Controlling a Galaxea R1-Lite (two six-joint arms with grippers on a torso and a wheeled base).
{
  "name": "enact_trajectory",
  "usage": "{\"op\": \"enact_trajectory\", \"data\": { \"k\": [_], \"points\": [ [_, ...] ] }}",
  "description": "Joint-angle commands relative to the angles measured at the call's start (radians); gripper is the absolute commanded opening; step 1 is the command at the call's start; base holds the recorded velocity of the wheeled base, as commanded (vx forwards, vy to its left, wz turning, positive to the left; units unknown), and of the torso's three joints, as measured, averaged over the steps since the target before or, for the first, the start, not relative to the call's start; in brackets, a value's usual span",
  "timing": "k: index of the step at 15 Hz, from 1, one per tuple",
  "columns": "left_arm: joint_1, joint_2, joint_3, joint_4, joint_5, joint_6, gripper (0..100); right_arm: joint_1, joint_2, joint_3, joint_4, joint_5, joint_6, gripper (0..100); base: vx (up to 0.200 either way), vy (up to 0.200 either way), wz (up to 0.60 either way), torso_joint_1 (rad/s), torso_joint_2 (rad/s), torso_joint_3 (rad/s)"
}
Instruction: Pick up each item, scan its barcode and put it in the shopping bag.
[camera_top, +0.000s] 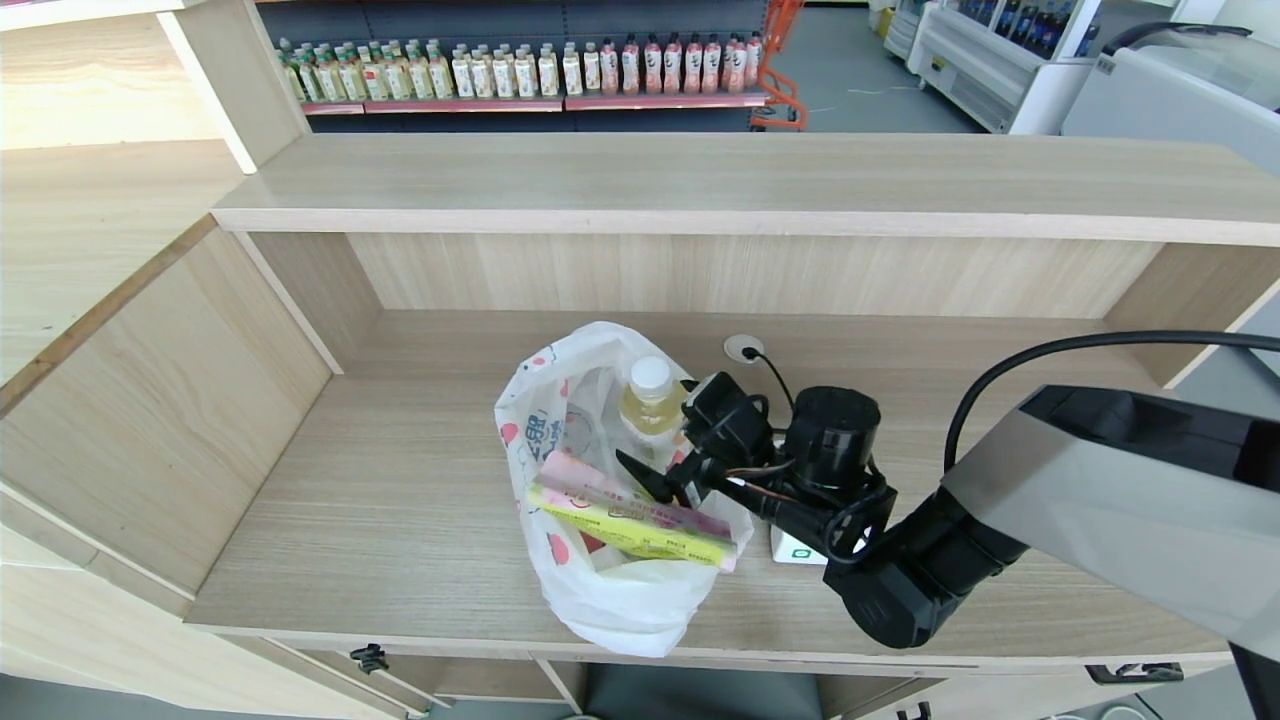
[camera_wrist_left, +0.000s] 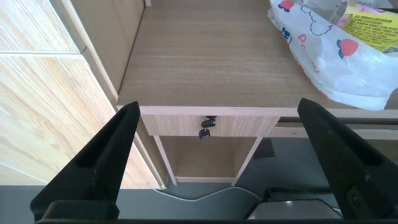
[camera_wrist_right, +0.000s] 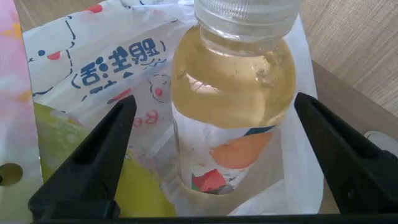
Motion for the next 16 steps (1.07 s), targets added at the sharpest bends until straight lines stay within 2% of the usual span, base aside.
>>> {"op": "enact_trajectory", "data": {
  "k": [1, 5, 9, 15, 16],
  "points": [
    [0.000, 0.002, 0.000, 0.000, 0.000, 0.000, 100, -0.003, 0.000, 0.001, 0.000, 0.000, 0.001, 100, 0.000, 0.000, 0.00, 0.000, 0.00, 0.000],
    [0.000, 0.002, 0.000, 0.000, 0.000, 0.000, 100, -0.008, -0.046, 0.003, 0.006, 0.000, 0.002, 100, 0.000, 0.000, 0.00, 0.000, 0.00, 0.000],
    [0.000, 0.002, 0.000, 0.000, 0.000, 0.000, 100, -0.008, -0.186, 0.058, 0.054, 0.001, 0.011, 100, 0.000, 0.000, 0.00, 0.000, 0.00, 0.000],
    [0.000, 0.002, 0.000, 0.000, 0.000, 0.000, 100, -0.009, -0.430, 0.081, 0.249, -0.006, 0.025, 100, 0.000, 0.000, 0.00, 0.000, 0.00, 0.000],
    [0.000, 0.002, 0.000, 0.000, 0.000, 0.000, 100, -0.009, -0.510, 0.087, 0.338, -0.016, 0.050, 100, 0.000, 0.000, 0.00, 0.000, 0.00, 0.000]
  ]
}}
